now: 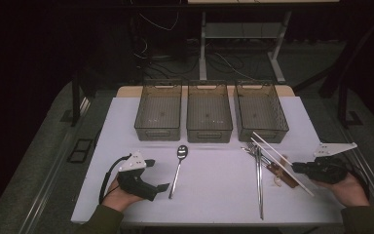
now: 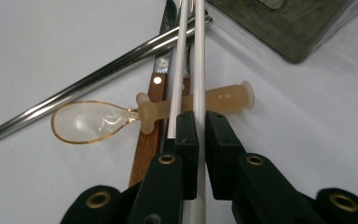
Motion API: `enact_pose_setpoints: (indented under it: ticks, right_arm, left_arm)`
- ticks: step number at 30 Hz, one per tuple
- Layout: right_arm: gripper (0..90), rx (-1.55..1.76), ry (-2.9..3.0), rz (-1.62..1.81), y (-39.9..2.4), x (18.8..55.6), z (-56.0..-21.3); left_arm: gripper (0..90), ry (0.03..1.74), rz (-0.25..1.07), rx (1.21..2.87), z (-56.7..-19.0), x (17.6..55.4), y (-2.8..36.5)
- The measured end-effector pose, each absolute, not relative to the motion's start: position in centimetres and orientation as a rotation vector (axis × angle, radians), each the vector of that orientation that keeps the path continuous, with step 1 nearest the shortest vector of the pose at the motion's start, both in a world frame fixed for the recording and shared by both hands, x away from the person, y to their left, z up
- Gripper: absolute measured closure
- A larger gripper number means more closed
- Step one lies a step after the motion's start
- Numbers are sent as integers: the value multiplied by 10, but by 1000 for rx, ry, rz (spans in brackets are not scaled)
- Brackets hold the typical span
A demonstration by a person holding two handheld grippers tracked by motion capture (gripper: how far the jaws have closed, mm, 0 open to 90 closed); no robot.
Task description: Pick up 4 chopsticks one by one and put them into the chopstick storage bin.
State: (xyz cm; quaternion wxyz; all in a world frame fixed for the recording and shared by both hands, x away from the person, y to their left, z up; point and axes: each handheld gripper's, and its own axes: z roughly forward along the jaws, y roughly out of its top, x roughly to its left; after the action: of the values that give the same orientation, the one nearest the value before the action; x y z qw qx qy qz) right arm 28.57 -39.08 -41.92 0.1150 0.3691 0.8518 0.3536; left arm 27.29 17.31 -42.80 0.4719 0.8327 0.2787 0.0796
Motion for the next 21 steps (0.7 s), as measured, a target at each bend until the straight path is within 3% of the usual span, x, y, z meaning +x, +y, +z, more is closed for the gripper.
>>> enact_pose_setpoints:
  ticks: [21]
  right_arm:
    - [844, 1036, 2438, 1252, -355, 283, -390]
  left_arm:
    - [0, 683, 192, 2044, -434, 273, 172]
